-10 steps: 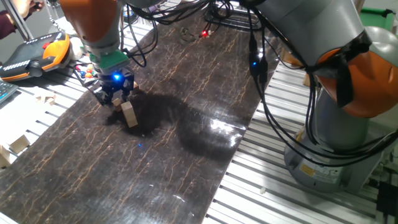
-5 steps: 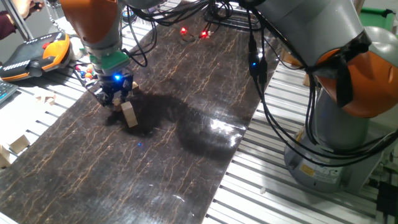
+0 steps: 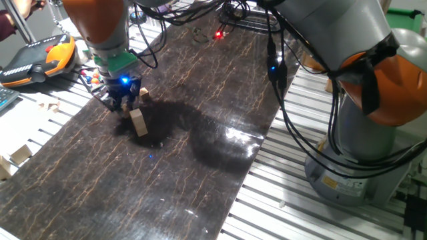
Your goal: Stack the blocks in a vertical line of five
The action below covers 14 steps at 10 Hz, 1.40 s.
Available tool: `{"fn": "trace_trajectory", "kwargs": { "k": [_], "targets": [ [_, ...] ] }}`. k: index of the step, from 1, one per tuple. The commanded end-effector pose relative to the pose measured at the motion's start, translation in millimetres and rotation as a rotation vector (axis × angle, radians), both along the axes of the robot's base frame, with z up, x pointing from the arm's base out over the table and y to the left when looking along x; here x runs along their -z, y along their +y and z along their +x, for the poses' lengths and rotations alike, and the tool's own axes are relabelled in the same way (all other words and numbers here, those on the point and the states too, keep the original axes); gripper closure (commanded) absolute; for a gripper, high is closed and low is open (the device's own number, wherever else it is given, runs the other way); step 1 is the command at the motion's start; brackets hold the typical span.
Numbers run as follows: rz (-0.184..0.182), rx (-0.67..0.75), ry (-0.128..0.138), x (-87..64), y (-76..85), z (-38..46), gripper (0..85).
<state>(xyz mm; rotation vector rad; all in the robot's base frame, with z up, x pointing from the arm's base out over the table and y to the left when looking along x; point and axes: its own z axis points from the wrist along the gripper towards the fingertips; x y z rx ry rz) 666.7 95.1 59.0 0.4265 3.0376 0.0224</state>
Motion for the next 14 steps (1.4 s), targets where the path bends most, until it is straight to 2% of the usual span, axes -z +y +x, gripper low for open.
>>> {"fn": "trace_trajectory", "kwargs": {
  "k": [1,3,8,9,11,14],
  "targets": [
    [-0.009,0.014,0.004,-10.5,1.2,-2.1,84.0],
    [-0.027,0.043,0.01,-31.3,2.5,-7.3,84.0],
    [0.001,0.147,0.043,-79.7,10.5,-18.1,84.0],
    [-0.006,0.167,0.047,-88.7,13.8,-24.1,84.0],
    [-0.017,0.18,0.052,-97.2,17.9,-36.6,84.0],
    [-0.033,0.18,0.057,-101.0,21.8,-51.7,84.0]
  ]
}}
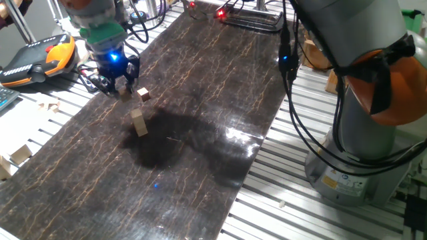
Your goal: Stack the blocks in a vertical line of five
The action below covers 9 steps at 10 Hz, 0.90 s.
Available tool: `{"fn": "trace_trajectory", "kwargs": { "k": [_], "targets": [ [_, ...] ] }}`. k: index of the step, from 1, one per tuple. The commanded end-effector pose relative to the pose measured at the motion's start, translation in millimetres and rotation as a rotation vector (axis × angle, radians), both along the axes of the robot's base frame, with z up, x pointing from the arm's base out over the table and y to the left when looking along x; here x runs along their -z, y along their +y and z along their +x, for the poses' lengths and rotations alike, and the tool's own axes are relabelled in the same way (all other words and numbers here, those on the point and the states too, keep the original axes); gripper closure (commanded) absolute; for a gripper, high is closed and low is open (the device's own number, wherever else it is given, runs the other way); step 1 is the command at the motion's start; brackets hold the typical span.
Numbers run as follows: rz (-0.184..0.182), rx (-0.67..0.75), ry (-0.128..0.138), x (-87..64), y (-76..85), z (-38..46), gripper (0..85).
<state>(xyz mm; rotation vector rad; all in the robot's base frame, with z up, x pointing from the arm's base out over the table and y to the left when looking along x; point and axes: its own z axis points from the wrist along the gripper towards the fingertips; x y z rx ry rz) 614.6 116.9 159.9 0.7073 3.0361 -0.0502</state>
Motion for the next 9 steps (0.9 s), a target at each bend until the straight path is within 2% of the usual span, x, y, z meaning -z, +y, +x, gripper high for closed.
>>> {"fn": "trace_trajectory", "kwargs": {
  "k": [1,5,9],
  "targets": [
    [0.0,0.003,0.001,0.1,0.6,-3.5,84.0],
    [0.0,0.028,-0.004,9.3,5.9,-17.1,84.0],
    [-0.011,0.083,-0.004,12.8,13.7,-24.5,84.0]
  ]
}}
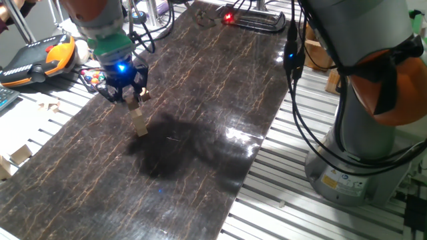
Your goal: Stack the blocks in a vertical line of five
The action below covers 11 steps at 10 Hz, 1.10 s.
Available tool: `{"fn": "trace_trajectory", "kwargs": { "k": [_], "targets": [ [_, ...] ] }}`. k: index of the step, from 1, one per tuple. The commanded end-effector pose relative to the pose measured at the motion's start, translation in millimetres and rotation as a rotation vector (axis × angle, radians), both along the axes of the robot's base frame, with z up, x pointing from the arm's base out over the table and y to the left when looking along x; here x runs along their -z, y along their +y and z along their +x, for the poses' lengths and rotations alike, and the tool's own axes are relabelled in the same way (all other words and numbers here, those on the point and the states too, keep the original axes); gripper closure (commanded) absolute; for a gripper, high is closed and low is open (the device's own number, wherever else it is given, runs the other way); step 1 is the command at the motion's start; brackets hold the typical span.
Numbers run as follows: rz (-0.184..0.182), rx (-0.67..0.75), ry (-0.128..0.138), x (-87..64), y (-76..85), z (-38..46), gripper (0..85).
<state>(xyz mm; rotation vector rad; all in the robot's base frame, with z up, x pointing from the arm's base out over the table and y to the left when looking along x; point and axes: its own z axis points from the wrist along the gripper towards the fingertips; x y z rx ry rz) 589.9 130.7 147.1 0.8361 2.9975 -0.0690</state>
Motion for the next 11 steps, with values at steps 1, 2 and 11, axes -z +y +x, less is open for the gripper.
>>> {"fn": "trace_trajectory", "kwargs": {
  "k": [1,2,11],
  "targets": [
    [-0.006,0.023,-0.001,0.9,1.1,-1.3,84.0],
    [-0.007,0.044,-0.002,2.0,0.7,-1.6,84.0],
    [0.008,0.076,-0.016,12.6,0.4,-6.6,84.0]
  ]
}}
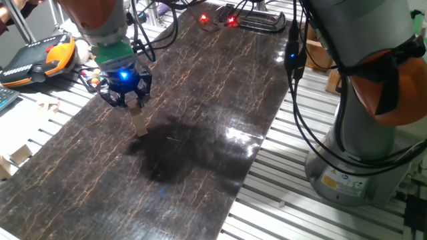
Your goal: Stack the blocks in a vertical line of five
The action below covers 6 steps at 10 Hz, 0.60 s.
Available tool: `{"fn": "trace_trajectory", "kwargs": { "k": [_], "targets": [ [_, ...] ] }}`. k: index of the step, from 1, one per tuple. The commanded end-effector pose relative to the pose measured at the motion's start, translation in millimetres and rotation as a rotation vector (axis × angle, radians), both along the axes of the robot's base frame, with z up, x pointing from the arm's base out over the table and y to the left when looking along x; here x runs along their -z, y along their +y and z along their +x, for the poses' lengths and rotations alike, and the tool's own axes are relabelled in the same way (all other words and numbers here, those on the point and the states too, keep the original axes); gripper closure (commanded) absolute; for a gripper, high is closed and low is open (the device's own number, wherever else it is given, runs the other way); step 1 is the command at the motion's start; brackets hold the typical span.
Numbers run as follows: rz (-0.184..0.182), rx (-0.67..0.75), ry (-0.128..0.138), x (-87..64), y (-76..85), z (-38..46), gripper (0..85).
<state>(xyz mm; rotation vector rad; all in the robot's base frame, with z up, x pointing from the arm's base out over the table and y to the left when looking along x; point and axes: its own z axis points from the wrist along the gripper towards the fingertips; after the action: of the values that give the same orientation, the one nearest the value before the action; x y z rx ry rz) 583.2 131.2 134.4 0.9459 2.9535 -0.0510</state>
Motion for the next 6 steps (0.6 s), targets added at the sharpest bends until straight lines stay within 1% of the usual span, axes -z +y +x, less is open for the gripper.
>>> {"fn": "trace_trajectory", "kwargs": {
  "k": [1,3,4,6],
  "targets": [
    [0.001,0.0,-0.002,0.4,0.0,-0.1,84.0],
    [0.001,-0.003,-0.006,0.6,0.2,-0.2,84.0],
    [0.007,-0.008,-0.008,1.0,0.7,-0.4,84.0],
    [0.006,-0.019,-0.016,1.5,0.8,-0.3,84.0]
  ]
}}
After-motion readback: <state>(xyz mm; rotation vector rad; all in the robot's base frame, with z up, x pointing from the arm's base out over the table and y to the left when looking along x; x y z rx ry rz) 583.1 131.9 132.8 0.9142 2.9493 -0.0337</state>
